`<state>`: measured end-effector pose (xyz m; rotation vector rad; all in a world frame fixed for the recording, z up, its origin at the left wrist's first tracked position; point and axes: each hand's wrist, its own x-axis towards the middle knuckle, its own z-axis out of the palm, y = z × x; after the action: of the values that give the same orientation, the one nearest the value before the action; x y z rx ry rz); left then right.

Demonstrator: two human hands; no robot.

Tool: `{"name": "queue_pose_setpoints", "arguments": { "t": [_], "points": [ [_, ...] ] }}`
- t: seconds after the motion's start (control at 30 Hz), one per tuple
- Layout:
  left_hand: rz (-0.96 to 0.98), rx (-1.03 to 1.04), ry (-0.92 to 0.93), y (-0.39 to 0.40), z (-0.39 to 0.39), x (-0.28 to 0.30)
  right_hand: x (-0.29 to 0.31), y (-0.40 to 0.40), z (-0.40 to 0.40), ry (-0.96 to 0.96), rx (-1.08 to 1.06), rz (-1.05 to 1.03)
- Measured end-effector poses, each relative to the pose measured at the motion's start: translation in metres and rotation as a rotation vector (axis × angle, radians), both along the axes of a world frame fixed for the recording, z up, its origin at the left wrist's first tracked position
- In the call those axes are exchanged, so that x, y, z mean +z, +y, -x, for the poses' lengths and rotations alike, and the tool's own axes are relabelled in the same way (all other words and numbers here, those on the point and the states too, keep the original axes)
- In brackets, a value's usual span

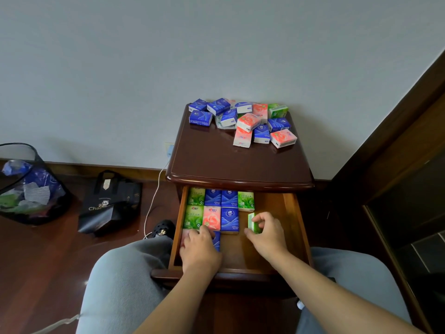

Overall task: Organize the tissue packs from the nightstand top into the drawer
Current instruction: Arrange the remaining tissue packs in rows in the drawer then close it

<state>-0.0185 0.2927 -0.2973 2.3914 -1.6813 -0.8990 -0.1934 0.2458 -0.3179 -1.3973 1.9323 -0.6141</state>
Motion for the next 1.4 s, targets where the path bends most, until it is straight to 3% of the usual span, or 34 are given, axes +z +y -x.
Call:
{"name": "queue_pose_setpoints", "arguments": {
  "t": [0.17, 0.27, 0.43, 0.57, 0.77, 1.23, 1.4],
  "points": [
    [0.032, 0.007, 0.02, 0.0, -0.001, -0.003, -0.005, 0.0, -0.002, 0.011, 0.02, 0.026],
    [0.116, -0.017, -0.017, 0.001, 0.002, -0.006, -0.007, 0.002, 0.001, 0.111, -0.05, 0.042],
    [0.265, -0.206, -0.153, 0.0, 0.008, -0.011, -0.011, -0.001, -0.002, 0.054, -0.011, -0.079],
    [0.264, -0.39, -0.157, -0.006, 0.012, -0.012, -0.018, -0.006, -0.005, 0.074, 0.016, -0.099],
    [0.21, -0.48, -0.096, -0.009, 0.009, -0.017, -0.018, -0.021, -0.002, 0.066, 0.015, -0.102],
    [0.114, -0.492, -0.055, -0.014, 0.01, -0.015, -0.009, -0.031, -0.003, 0.14, 0.144, -0.096],
    [0.324, -0.449, -0.086, -0.019, 0.013, 0.0, 0.012, -0.03, 0.004, 0.213, 0.082, -0.246]
  ]
}}
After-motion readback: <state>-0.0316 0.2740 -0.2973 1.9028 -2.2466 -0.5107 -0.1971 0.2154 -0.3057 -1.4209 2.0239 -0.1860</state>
